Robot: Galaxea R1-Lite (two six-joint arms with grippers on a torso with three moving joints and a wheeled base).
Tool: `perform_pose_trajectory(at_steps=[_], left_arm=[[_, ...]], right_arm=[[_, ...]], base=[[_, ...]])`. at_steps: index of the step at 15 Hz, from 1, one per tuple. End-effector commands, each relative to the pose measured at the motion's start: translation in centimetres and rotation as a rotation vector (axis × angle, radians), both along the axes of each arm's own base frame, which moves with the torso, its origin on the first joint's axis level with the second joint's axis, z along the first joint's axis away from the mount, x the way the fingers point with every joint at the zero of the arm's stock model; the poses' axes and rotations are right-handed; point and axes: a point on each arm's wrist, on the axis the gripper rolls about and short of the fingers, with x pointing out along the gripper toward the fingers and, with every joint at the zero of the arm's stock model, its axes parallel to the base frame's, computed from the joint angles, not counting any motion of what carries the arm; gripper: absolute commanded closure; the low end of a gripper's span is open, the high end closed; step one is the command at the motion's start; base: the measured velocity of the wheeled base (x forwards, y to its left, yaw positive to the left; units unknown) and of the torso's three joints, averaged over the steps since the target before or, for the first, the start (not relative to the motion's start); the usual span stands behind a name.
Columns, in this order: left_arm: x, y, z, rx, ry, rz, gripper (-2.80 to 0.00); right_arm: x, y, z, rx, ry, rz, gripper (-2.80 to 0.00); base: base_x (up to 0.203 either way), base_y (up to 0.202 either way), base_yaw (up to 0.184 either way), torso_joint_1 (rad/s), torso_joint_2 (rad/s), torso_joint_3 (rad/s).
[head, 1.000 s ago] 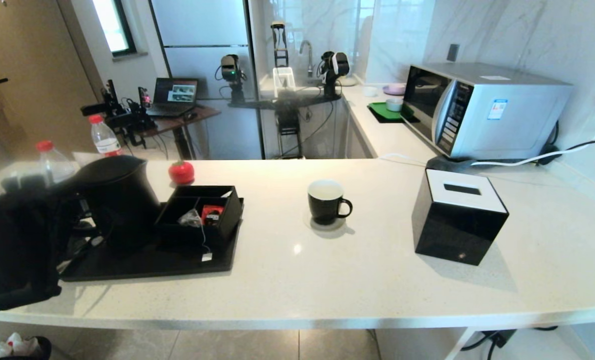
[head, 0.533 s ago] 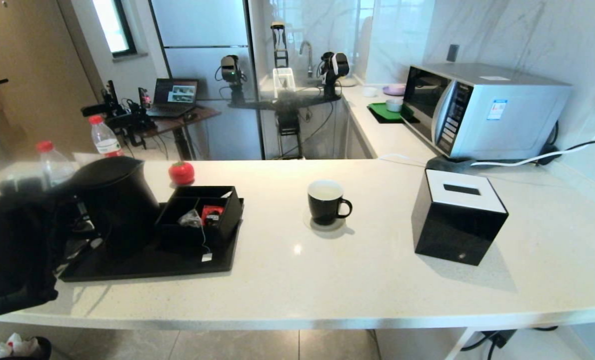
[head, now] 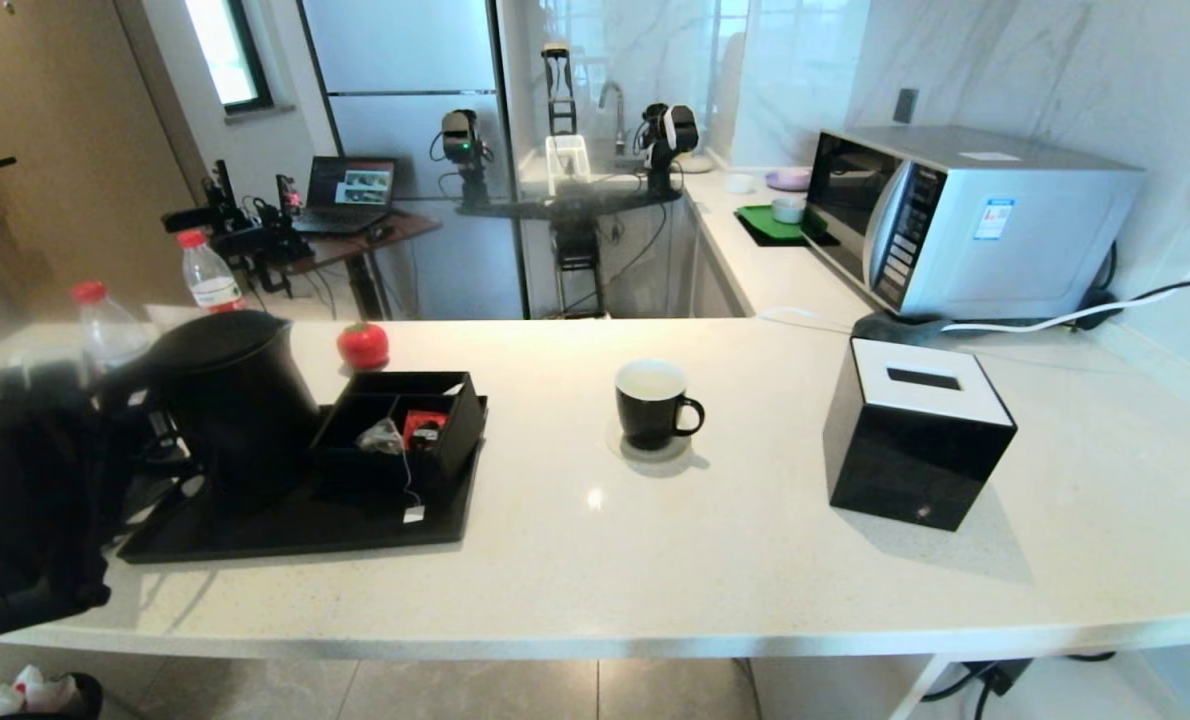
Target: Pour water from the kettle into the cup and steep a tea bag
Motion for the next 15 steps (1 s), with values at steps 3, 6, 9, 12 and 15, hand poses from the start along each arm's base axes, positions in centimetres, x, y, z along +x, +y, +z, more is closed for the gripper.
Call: perform_pose_trajectory(at_steps=[3,6,9,12,15], left_arm=[[-0.2,-0.1,0.3,0.017,-0.033,0.0,-2.8],[-1.2,-0.6,0.3,0.007,-0.01,-0.001,-2.8],[-1.9,-0.8,0.7,0.006,-0.008,0.0,-2.8],[-2.8,-1.2,1.2,0.005,-0.004,0.0,-2.8],[-4.3,-1.8,1.5,-0.004,0.017,-0.002,-2.8]], right_arm=[[0.0,0.0,0.0,0.001,0.001,0.0,0.0],[0.0,0.0,0.0,0.0,0.001,0.0,0.0],[0.0,0.0,0.0,0.0,0.001,0.0,0.0],[0.0,0.0,0.0,0.0,0.001,0.0,0.0],[0.0,0.0,0.0,0.0,0.001,0.0,0.0]], base=[[0.0,0.0,0.0,0.0,0.0,0.0],[0.0,0.0,0.0,0.0,0.0,0.0],[0.0,0.0,0.0,0.0,0.0,0.0],[0.0,0.0,0.0,0.0,0.0,0.0],[0.0,0.0,0.0,0.0,0.0,0.0]])
